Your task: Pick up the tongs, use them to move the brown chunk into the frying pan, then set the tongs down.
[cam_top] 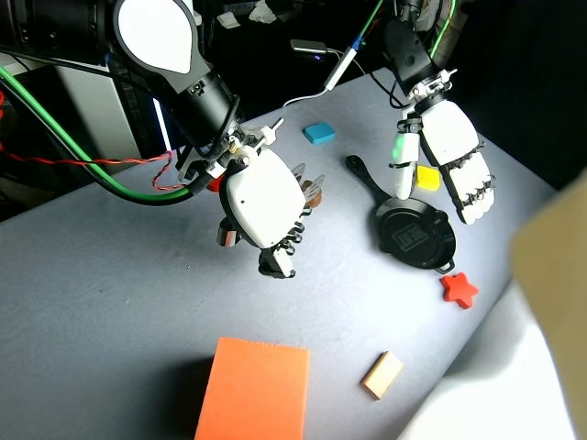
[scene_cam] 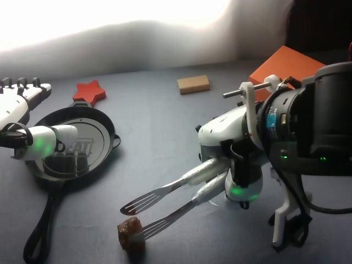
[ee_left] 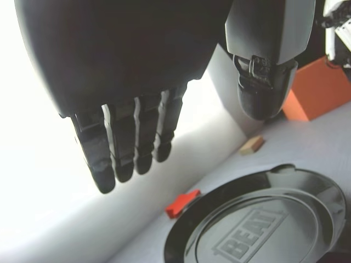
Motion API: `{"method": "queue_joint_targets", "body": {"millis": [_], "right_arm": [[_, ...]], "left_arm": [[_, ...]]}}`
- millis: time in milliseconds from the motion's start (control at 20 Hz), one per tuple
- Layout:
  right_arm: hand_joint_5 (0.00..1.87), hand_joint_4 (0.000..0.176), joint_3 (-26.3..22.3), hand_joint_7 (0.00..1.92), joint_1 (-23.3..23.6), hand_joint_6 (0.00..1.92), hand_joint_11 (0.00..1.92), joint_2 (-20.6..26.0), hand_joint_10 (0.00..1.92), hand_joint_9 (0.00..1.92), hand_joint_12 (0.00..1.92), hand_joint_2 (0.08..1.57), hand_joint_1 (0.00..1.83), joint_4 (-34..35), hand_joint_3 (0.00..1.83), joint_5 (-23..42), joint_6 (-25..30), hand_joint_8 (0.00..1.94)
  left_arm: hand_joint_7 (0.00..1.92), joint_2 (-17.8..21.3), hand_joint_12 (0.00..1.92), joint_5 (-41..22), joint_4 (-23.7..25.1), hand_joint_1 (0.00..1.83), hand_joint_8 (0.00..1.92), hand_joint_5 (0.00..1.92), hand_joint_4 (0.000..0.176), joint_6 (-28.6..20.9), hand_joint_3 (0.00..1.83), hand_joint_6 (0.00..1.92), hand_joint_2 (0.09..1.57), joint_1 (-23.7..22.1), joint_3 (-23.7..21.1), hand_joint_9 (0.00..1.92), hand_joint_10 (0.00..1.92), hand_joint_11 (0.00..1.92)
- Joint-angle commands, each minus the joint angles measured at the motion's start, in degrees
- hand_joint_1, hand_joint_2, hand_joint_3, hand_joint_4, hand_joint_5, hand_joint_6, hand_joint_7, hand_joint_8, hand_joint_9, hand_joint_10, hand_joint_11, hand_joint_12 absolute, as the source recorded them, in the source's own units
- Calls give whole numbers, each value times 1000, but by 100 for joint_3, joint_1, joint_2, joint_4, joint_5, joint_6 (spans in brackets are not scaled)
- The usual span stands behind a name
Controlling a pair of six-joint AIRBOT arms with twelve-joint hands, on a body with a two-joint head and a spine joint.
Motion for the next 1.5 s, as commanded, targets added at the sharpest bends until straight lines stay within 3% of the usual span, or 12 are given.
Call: {"method": "queue_joint_targets", "body": {"millis": [0, 100, 300, 500, 650, 800, 1000, 1450], "right_arm": [[819, 0, 2, 847, 30, 4, 252, -2, 8, 835, 1318, 1104, 1155, -397, 0, 218, 106, 5], [815, 0, 55, 841, 18, 3, 250, -68, 5, 829, 1317, 1106, 1149, -459, 0, 218, 121, 2], [813, 0, 165, 845, -13, 1, 250, -171, 6, 833, 1314, 1105, 1157, -458, 0, 226, 85, 3], [821, 0, 166, 845, -88, 4, 257, -188, 7, 836, 1310, 1099, 1160, -451, 0, 220, 2, 2], [810, 0, 182, 841, -149, 0, 254, -232, 6, 833, 1309, 1104, 1163, -451, 0, 217, -21, 1], [821, 0, 232, 843, -186, 5, 243, -327, 2, 825, 1310, 1097, 1160, -451, 0, 227, -38, 2], [814, 0, 327, 840, -201, 1, 248, -415, 2, 827, 1306, 1098, 1159, -450, 0, 248, -38, 1], [835, 0, 495, 863, -279, 8, 282, -550, 9, 849, 1302, 1081, 1174, -449, 0, 283, -55, 8]], "left_arm": [[46, 10, 138, -529, 211, 45, 0, 19, 8, 16, 3, 2, 1281, -63, 30, 25, 0, 0], [66, 10, 221, -529, 211, 53, 3, 24, 7, 16, 0, 4, 1275, -65, 24, 53, 7, 0], [50, 3, 159, -529, 212, 63, 2, 29, 3, 34, 1, 2, 1279, -82, 20, 35, 1, 0], [77, 3, 257, -529, 211, 78, 3, 56, 7, 34, 0, 4, 1268, -93, 18, 59, 5, 0], [44, 3, 120, -529, 210, 74, 1, 20, 5, 34, 1, 0, 1276, -116, 5, 21, 1, 0], [71, 3, 185, -529, 210, 76, 4, 38, 1, 30, 0, 5, 1274, -130, -10, 38, 5, 0], [38, 3, 114, -529, 207, 60, 4, 12, 0, 26, 2, 1, 1284, -137, -11, 18, 5, 0], [59, -13, 201, -529, 207, 75, 1, 52, 6, 26, 0, 7, 1268, -128, 19, 43, 4, 0]]}}
